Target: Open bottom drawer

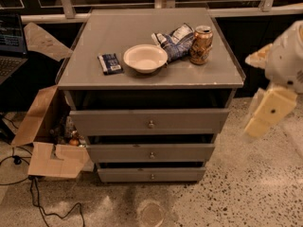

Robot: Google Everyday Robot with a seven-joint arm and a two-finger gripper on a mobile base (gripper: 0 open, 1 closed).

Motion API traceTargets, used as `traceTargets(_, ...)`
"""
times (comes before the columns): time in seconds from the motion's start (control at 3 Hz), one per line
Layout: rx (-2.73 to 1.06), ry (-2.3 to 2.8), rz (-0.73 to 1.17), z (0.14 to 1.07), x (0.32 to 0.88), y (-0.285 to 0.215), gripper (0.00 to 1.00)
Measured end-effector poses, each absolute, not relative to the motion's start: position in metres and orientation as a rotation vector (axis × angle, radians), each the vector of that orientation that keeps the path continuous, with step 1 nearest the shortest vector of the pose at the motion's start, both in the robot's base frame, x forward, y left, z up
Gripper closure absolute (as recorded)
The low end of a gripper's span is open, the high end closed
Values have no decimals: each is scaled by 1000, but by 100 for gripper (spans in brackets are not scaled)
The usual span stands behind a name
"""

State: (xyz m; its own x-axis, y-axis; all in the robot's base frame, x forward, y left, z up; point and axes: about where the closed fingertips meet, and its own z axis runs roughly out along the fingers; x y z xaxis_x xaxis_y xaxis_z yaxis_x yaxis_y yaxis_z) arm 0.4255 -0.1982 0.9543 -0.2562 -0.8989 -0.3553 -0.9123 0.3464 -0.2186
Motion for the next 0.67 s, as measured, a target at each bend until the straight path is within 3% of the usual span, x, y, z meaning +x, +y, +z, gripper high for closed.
traceTargets(0.67, -1192, 2195, 300, 876, 409, -183, 0)
